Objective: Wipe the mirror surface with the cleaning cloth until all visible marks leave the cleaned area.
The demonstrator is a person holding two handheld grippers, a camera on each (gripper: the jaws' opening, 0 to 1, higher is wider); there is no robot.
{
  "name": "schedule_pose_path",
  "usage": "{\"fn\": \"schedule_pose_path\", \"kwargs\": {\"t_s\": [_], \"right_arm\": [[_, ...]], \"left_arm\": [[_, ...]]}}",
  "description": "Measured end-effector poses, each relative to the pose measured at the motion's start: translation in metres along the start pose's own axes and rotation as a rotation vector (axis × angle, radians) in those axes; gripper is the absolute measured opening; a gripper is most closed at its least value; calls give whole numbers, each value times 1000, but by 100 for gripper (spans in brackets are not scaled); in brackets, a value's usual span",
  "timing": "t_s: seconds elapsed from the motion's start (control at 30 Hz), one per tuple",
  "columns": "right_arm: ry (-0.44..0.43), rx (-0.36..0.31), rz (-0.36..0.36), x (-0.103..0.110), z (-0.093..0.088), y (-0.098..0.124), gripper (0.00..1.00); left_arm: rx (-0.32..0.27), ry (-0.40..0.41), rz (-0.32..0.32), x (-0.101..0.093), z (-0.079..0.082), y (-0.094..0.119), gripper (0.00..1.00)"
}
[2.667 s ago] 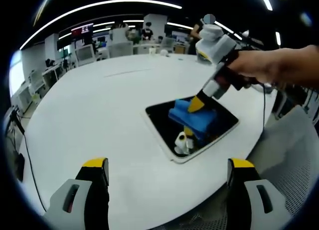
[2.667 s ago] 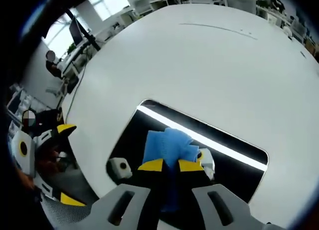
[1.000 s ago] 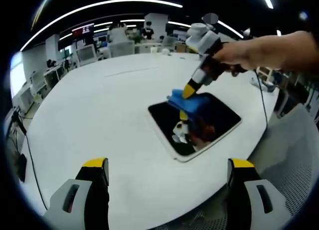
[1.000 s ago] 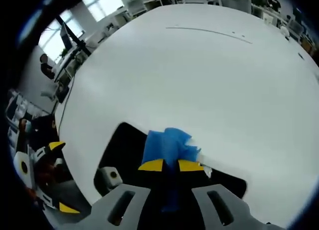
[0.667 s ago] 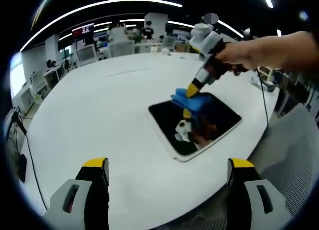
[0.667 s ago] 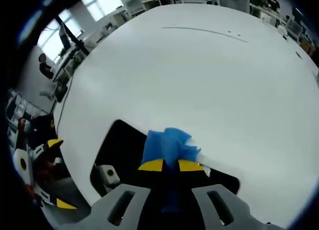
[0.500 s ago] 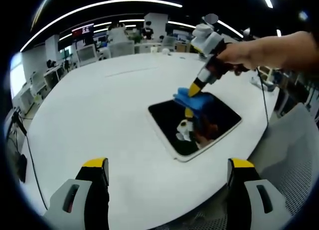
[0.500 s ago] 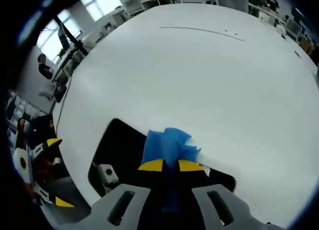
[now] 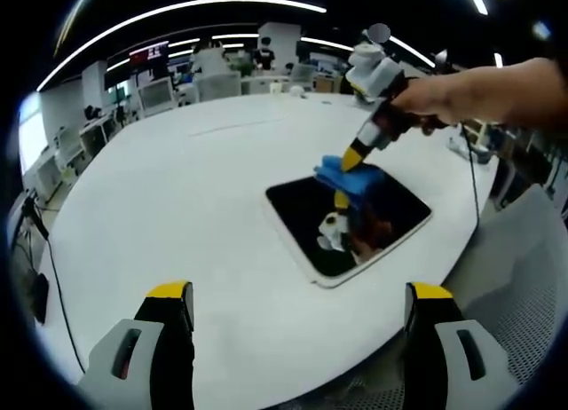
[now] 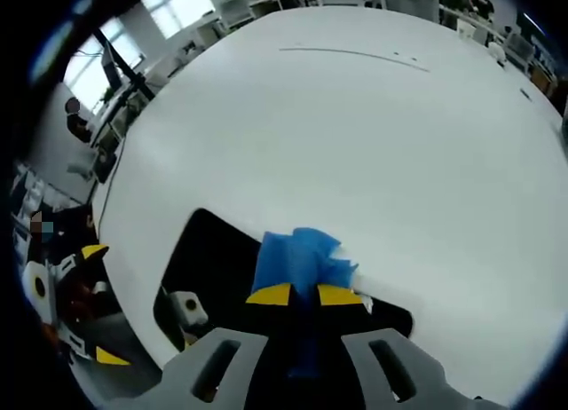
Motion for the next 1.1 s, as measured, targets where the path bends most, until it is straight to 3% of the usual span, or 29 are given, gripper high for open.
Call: {"fn": "schedule_pose_path", "kwargs": {"t_s": [1.1], "right_arm": [[-7,-28,2,23,-36,7,4]], "left_arm": [[-29,17,1,-2,5,2,99]]}}
Point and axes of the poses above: the point that each gripper's makers call its tool centre point, and the gripper's own axes: y roughly backward along the fingers, x roughly to its left, z roughly out of its top, the point moved 8 cm from there along y, roughly backward along the fingers, and after that the axes turned 7 degrees about y, right-handed, at the moved point
